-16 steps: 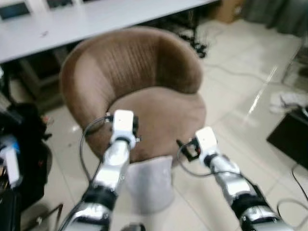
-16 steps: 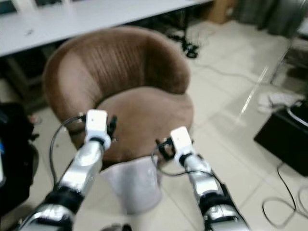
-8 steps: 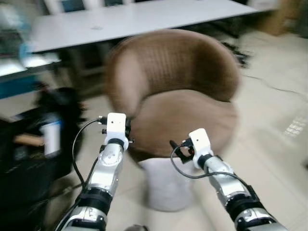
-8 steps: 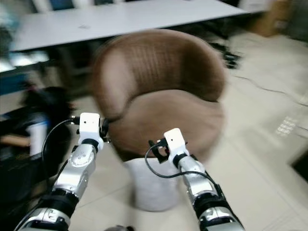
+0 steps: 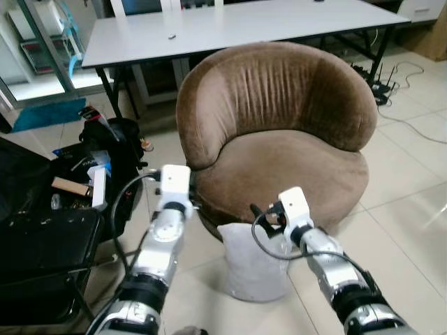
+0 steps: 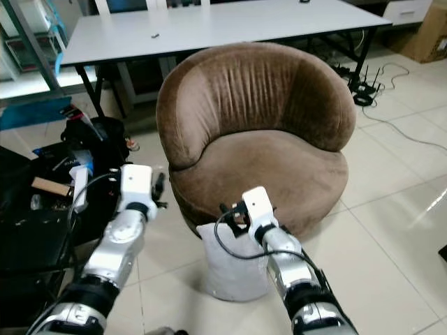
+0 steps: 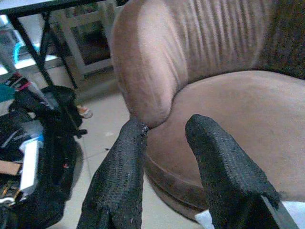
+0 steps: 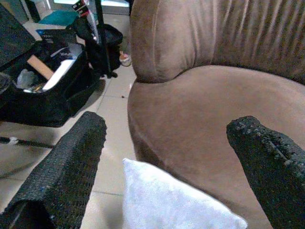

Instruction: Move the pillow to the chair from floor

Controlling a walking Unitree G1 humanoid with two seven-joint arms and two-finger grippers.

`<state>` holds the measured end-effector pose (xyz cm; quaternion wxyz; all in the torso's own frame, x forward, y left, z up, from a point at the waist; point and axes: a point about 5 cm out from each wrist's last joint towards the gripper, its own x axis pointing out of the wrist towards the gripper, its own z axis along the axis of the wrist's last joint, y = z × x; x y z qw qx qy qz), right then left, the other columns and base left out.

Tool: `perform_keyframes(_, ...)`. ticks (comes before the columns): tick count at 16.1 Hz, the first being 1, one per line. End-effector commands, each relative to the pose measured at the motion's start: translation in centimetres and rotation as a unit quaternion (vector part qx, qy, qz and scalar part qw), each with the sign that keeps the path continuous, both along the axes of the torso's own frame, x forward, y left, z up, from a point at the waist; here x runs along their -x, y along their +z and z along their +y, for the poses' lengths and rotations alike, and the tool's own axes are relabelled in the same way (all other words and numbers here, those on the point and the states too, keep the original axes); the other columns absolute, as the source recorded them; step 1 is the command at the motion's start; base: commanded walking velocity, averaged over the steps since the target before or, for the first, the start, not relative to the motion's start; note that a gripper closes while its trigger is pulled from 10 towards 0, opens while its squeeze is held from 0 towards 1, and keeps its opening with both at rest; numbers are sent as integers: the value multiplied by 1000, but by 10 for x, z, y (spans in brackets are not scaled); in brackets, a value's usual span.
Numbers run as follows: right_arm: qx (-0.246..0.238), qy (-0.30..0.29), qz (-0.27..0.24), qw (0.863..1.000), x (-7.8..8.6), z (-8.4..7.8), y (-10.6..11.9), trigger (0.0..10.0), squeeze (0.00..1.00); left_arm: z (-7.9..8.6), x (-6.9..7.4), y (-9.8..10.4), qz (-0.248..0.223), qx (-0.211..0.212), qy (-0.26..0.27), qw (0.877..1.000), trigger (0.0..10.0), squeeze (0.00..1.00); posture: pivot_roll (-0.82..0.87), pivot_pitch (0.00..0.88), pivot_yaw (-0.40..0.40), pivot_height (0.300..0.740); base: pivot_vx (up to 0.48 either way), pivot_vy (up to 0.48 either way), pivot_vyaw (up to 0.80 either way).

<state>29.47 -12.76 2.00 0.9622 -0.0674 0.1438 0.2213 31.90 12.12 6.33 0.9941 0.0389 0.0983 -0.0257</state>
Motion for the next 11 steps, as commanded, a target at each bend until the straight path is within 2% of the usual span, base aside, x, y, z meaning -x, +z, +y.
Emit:
perform_keyframes(1, -1, 16, -22, 1000, -1, 6, 6, 10000, 0, 3, -1, 4, -6, -6, 0, 1000, 10000, 0, -132, 0, 55, 740, 0, 0, 0)
perform_keyframes(3, -15, 2, -10, 1000, -2, 4, 5, 10000, 0, 3, 0, 3, -5, -7, -1, 1000, 10000, 0, -132, 0, 56, 740, 0, 0, -531)
perform_keyframes(11, -12, -1, -10, 1000, -1, 3, 4, 10000, 0, 3, 3, 1, -1, -10, -3, 1000, 10000, 0, -129, 0, 55, 740, 0, 0, -706)
